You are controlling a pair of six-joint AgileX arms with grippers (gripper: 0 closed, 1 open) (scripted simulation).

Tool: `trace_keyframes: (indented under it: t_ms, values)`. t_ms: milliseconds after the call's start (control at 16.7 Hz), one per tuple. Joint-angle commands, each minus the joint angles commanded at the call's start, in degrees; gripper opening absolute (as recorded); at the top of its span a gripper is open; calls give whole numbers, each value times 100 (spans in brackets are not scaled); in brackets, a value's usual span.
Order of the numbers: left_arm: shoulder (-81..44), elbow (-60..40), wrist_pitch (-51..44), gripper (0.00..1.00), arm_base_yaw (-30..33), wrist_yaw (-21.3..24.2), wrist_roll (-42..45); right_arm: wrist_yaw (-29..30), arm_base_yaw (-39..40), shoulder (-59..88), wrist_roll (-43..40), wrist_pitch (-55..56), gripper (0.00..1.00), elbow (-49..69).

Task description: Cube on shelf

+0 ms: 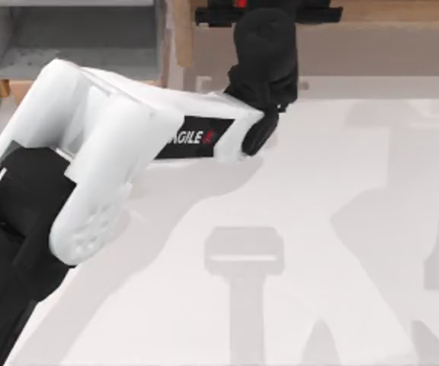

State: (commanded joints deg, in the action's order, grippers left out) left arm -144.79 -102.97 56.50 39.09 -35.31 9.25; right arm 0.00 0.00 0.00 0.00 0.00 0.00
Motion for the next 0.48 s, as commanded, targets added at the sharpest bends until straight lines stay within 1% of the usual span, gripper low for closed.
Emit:
trace_keyframes:
  t_ms: [60, 120, 480]
  values:
    - [0, 0, 0, 98, 0, 0, 0, 0, 0, 0, 0, 0, 100, 0]
    - [0, 0, 0, 100, 0, 0, 0, 0, 0, 0, 0, 0, 100, 0]
    - [0, 0, 0, 100, 0, 0, 0, 0, 0, 0, 0, 0, 100, 0]
